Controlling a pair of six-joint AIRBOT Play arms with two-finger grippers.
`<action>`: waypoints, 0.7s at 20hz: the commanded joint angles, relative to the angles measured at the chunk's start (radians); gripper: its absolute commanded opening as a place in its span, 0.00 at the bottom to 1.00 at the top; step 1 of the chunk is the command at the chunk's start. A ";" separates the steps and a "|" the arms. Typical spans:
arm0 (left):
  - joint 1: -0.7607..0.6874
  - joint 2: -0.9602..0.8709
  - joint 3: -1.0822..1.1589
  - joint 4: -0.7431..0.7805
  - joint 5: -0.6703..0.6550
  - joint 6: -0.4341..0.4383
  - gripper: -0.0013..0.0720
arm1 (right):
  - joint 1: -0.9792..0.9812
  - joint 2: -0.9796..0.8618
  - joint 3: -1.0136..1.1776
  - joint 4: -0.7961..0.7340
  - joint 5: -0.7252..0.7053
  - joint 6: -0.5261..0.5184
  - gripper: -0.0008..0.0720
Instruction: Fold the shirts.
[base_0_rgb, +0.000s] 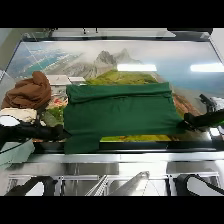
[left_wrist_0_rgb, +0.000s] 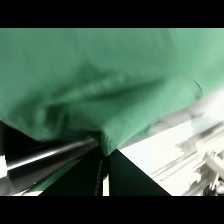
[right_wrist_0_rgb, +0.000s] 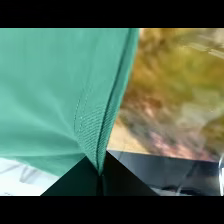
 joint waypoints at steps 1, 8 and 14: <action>0.061 0.071 0.109 0.019 -0.072 -0.008 0.04 | -0.031 0.015 0.028 0.056 0.005 -0.001 0.04; -0.109 -0.174 0.452 0.024 -0.064 -0.009 0.04 | 0.013 -0.011 0.084 0.417 -0.163 -0.171 0.04; -0.148 -0.506 0.866 0.030 -0.045 -0.008 0.04 | 0.099 -0.211 0.243 0.447 -0.257 -0.177 0.05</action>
